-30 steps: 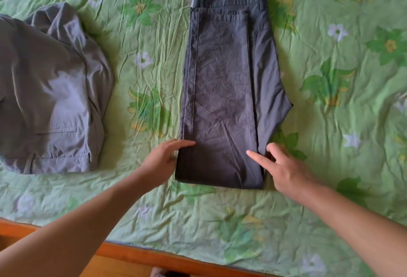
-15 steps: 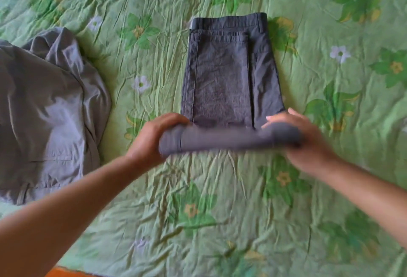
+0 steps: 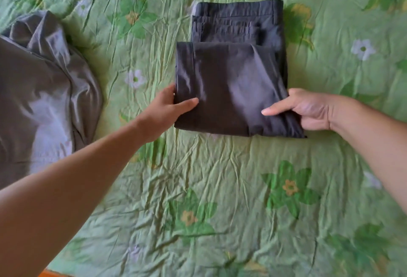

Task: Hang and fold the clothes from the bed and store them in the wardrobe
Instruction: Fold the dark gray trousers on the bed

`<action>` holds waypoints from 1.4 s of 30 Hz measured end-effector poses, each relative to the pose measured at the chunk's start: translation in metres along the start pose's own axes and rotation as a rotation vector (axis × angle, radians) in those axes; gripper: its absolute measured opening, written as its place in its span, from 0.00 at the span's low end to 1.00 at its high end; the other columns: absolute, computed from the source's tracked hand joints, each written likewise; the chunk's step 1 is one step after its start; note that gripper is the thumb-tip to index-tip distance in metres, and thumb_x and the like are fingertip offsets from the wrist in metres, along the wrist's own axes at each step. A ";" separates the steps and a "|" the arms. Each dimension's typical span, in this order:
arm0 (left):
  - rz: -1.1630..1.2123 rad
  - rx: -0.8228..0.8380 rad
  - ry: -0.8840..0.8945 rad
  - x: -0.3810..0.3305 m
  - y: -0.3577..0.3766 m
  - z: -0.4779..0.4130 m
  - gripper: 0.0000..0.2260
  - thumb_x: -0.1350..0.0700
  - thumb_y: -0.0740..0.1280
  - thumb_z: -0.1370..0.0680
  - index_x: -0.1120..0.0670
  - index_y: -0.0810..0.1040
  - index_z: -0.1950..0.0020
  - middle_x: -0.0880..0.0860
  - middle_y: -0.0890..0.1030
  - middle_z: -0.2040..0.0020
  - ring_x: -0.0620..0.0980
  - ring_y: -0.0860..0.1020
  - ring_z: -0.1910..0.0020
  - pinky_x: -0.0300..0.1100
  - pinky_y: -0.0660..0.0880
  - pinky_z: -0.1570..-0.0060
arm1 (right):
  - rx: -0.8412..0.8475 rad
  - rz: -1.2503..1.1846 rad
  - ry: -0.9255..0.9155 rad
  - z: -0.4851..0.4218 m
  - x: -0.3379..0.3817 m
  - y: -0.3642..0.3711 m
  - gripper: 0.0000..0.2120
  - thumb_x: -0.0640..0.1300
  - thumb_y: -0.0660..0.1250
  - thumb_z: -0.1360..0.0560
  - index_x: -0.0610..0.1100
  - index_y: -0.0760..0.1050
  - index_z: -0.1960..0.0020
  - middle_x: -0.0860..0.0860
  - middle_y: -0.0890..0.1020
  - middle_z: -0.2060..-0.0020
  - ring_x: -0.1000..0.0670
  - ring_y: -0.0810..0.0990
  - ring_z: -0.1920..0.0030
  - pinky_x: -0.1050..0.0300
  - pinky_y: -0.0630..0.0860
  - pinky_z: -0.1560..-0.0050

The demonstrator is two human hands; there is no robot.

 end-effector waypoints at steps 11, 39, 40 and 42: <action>-0.187 -0.109 -0.140 0.014 0.006 0.000 0.11 0.55 0.67 0.18 0.56 0.78 0.37 0.50 0.85 0.46 0.46 0.83 0.47 0.44 0.78 0.40 | -0.173 -0.057 0.063 0.013 -0.042 0.004 0.17 0.39 0.62 0.19 0.32 0.76 0.34 0.36 0.81 0.39 0.39 0.80 0.36 0.38 0.69 0.28; -0.177 -0.249 -0.094 -0.004 -0.001 0.029 0.04 0.54 0.70 0.20 0.53 0.79 0.48 0.56 0.86 0.52 0.59 0.84 0.50 0.56 0.82 0.48 | -0.749 0.125 -0.325 0.042 -0.032 0.018 0.11 0.49 0.73 0.29 0.43 0.79 0.52 0.42 0.85 0.55 0.38 0.85 0.53 0.37 0.82 0.48; -0.237 -0.243 -0.104 -0.002 0.001 0.020 0.06 0.54 0.70 0.20 0.54 0.79 0.46 0.55 0.85 0.51 0.59 0.84 0.50 0.56 0.81 0.47 | -0.791 0.201 -0.329 0.038 -0.028 0.013 0.10 0.49 0.72 0.27 0.42 0.79 0.52 0.41 0.85 0.55 0.38 0.84 0.53 0.38 0.81 0.48; -0.426 -0.243 -0.098 0.001 0.002 0.006 0.11 0.51 0.69 0.21 0.55 0.78 0.42 0.54 0.84 0.49 0.57 0.83 0.50 0.55 0.80 0.47 | -0.858 0.377 -0.312 0.030 -0.024 0.008 0.11 0.48 0.70 0.25 0.40 0.78 0.51 0.42 0.84 0.56 0.38 0.83 0.53 0.46 0.80 0.52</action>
Point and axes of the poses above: each hand's wrist, its own z-axis away from the middle knuckle, its own y-axis out of the palm, x = y × z, the point moved 7 cm from there along -z, towards the middle knuckle
